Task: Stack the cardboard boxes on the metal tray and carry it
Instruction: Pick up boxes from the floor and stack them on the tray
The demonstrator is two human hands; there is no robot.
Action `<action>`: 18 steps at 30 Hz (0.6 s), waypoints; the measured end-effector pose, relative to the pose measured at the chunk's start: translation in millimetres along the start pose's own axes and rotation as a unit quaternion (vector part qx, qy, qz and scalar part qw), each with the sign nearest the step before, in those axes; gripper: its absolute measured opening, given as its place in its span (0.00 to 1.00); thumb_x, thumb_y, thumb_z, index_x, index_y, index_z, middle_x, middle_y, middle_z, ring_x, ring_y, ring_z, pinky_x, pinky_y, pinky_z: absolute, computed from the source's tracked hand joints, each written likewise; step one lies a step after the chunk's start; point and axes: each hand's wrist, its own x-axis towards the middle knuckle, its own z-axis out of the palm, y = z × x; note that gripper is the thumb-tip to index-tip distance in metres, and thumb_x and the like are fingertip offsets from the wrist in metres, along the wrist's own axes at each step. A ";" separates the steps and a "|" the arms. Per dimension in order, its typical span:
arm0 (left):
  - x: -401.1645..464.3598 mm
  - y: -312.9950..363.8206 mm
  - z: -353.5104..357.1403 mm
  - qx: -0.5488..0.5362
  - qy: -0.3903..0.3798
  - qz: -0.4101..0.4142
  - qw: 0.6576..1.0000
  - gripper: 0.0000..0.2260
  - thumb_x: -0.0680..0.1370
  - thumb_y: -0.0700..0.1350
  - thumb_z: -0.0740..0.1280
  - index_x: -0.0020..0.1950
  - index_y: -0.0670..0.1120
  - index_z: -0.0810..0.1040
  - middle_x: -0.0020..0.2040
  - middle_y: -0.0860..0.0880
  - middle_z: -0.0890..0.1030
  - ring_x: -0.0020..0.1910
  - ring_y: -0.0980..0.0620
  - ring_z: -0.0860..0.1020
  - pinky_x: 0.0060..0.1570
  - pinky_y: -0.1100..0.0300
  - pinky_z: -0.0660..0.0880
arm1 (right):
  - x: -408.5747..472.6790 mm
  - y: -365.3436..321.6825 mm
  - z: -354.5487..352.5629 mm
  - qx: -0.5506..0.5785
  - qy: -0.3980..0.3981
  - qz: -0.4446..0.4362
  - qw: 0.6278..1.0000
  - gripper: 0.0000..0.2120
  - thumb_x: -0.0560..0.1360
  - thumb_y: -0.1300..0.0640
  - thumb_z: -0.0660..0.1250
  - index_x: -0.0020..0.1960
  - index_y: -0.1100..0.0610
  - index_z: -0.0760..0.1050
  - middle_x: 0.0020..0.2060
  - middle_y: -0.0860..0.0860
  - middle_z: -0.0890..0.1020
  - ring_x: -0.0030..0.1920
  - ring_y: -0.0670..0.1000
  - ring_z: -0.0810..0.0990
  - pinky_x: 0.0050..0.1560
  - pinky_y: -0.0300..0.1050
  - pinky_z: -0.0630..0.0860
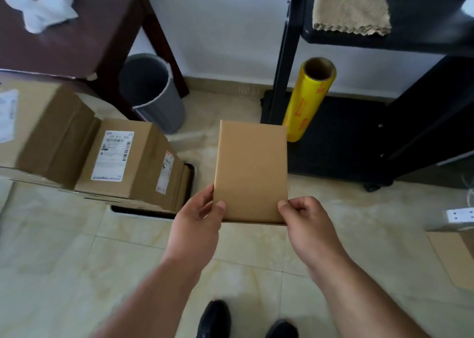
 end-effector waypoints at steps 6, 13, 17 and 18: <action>-5.1 18.1 -46.3 -0.020 0.040 0.028 0.999 0.16 0.82 0.46 0.70 0.65 0.64 0.79 0.51 0.63 0.87 0.53 0.63 0.84 0.65 0.49 0.78 | -11.4 -36.7 29.7 -0.004 -0.044 -0.051 0.998 0.19 0.80 0.45 0.67 0.70 0.47 0.76 0.59 0.42 0.84 0.58 0.45 0.82 0.58 0.44 0.79; 14.1 16.3 -117.0 -0.032 0.074 0.063 0.995 0.15 0.83 0.48 0.68 0.70 0.56 0.77 0.56 0.61 0.86 0.55 0.58 0.84 0.64 0.45 0.79 | -28.1 -67.4 94.0 -0.005 -0.086 -0.096 0.992 0.08 0.82 0.48 0.66 0.57 0.43 0.83 0.51 0.39 0.87 0.54 0.42 0.84 0.55 0.42 0.80; 24.8 17.6 -154.1 -0.044 0.103 0.067 0.991 0.09 0.83 0.48 0.68 0.62 0.56 0.79 0.52 0.59 0.86 0.54 0.55 0.84 0.62 0.46 0.80 | -33.2 -82.7 130.5 -0.001 -0.105 -0.111 0.988 0.07 0.81 0.48 0.66 0.51 0.41 0.83 0.48 0.37 0.87 0.52 0.42 0.84 0.55 0.42 0.80; 27.6 18.7 -164.2 -0.050 0.107 0.070 0.991 0.08 0.83 0.48 0.67 0.62 0.57 0.79 0.52 0.60 0.86 0.54 0.55 0.84 0.62 0.47 0.80 | -35.1 -88.1 141.5 -0.002 -0.105 -0.114 0.988 0.07 0.81 0.48 0.66 0.52 0.41 0.83 0.49 0.37 0.87 0.53 0.41 0.84 0.57 0.44 0.80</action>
